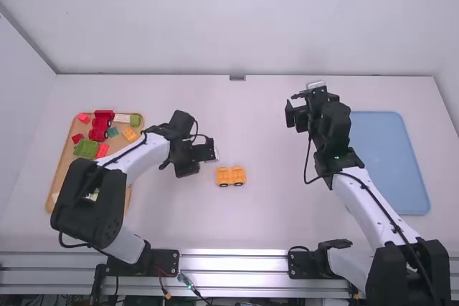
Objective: Assemble lego blocks to make yellow taxi
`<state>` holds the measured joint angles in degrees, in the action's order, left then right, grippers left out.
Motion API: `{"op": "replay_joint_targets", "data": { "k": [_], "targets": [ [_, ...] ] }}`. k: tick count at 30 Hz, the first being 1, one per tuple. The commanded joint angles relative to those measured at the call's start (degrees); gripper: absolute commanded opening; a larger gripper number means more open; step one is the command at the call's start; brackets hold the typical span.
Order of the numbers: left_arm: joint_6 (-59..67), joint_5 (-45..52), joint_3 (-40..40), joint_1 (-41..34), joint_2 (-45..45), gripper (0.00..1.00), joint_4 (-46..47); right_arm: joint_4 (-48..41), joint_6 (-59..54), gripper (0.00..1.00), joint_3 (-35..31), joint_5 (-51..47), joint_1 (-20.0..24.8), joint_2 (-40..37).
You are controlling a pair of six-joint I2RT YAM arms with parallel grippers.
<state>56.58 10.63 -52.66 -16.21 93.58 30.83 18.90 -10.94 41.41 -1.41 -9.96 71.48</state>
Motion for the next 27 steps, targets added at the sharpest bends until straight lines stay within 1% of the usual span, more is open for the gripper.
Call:
{"op": "replay_joint_targets", "data": {
  "k": [1,5,8,10,15,18,19,20,21,22,23,25,26,27],
  "targets": [
    [1.4,2.1,2.5,-1.2,-0.4,0.09,-1.4,0.0,0.2,0.99,2.0,-0.2,0.2,0.4],
    [1.3,4.0,5.7,-1.8,-0.4,0.14,-5.3,-0.1,0.2,0.99,2.0,0.0,0.2,0.4],
    [-1.9,3.4,9.2,-1.9,-0.4,0.19,-11.2,-0.1,0.2,0.99,2.0,0.0,0.2,0.4],
    [-2.2,3.4,10.9,-1.8,-0.4,0.20,-13.7,-0.1,0.2,0.99,2.0,0.0,0.2,0.4],
    [-2.0,3.3,13.2,-1.5,-0.4,0.22,-16.8,-0.1,0.2,0.99,2.0,0.0,0.2,0.4],
    [-1.7,3.3,13.7,-1.5,-0.3,0.25,-17.9,-0.1,0.2,0.99,2.0,0.0,0.2,0.4],
    [-1.7,3.3,13.8,-1.5,0.1,0.29,-18.4,-0.3,0.2,0.99,2.0,0.0,0.2,0.4],
    [-1.7,3.3,13.8,-1.5,0.3,0.31,-18.7,-0.3,0.2,0.99,2.0,0.0,0.2,0.4],
    [-1.7,3.3,13.8,-1.5,0.7,0.38,-19.0,-0.6,0.2,0.99,2.0,0.0,0.2,0.4],
    [-1.7,3.3,13.8,-1.5,0.8,0.40,-19.1,-0.9,0.2,0.99,2.0,0.0,0.2,0.4],
    [-1.4,3.3,13.7,-1.5,1.0,0.50,-19.1,-1.3,0.2,0.99,2.0,0.0,0.2,0.4],
    [-1.2,3.3,13.7,-1.5,1.2,0.64,-19.2,-1.7,0.2,0.99,2.0,0.0,0.2,0.4],
    [-1.3,3.3,13.7,-1.5,1.2,0.73,-19.4,-1.8,0.2,0.99,2.0,0.0,0.2,0.4],
    [-1.3,3.3,13.7,-1.5,1.2,0.99,-19.8,-1.9,0.2,0.99,2.0,0.0,0.2,0.4]
  ]
}}
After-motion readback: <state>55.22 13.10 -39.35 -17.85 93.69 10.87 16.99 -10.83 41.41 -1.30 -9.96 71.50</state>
